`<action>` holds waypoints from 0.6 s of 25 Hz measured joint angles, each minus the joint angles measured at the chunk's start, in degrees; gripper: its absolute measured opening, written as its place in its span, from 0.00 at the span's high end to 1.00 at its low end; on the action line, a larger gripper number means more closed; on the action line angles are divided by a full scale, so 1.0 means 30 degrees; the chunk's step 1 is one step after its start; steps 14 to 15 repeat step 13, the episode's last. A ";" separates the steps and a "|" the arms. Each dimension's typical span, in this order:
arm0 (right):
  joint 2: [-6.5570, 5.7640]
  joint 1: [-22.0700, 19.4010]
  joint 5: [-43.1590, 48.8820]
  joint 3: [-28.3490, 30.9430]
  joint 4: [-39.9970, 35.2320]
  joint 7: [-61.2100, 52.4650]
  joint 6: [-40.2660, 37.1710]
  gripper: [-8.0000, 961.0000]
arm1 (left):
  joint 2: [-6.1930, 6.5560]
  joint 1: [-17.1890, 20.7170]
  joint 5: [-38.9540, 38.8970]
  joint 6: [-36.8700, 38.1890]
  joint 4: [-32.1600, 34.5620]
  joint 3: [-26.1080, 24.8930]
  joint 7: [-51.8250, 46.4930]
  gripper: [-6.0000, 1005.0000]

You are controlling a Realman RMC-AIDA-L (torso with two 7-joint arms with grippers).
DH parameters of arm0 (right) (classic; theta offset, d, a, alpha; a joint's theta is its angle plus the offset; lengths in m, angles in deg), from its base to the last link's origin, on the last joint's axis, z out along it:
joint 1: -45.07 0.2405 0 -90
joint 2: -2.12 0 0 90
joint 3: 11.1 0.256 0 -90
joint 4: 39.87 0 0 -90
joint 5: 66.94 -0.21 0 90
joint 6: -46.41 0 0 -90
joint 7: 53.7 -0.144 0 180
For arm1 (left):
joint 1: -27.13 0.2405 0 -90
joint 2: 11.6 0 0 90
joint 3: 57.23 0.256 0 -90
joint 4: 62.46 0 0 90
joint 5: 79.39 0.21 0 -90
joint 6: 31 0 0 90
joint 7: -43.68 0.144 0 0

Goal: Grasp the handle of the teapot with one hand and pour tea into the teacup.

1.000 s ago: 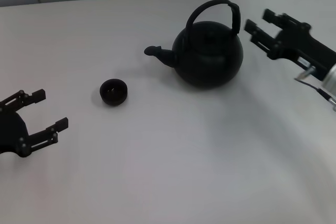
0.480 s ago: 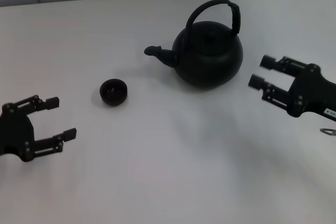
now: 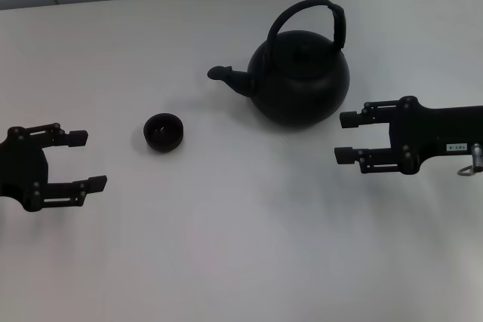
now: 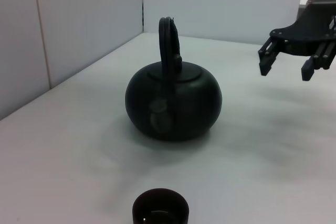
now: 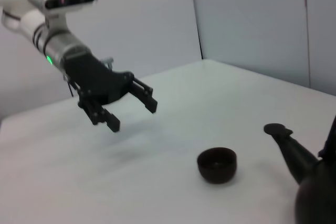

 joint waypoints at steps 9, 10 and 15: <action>0.0168 0.0302 0.0374 -0.0127 -0.0832 -0.0262 0.0948 0.24 | -0.0168 -0.0368 0.0331 -0.0001 0.0155 0.0014 -0.0569 0.20; 0.0184 0.0304 0.0392 -0.0142 -0.0886 -0.0262 0.1036 0.23 | -0.0172 -0.0391 0.0330 -0.0009 0.0162 0.0018 -0.0596 0.20; 0.0251 0.0351 0.0601 -0.0204 -0.0986 -0.0262 0.1140 0.18 | -0.0172 -0.0420 0.0333 -0.0021 0.0239 0.0024 -0.0717 0.20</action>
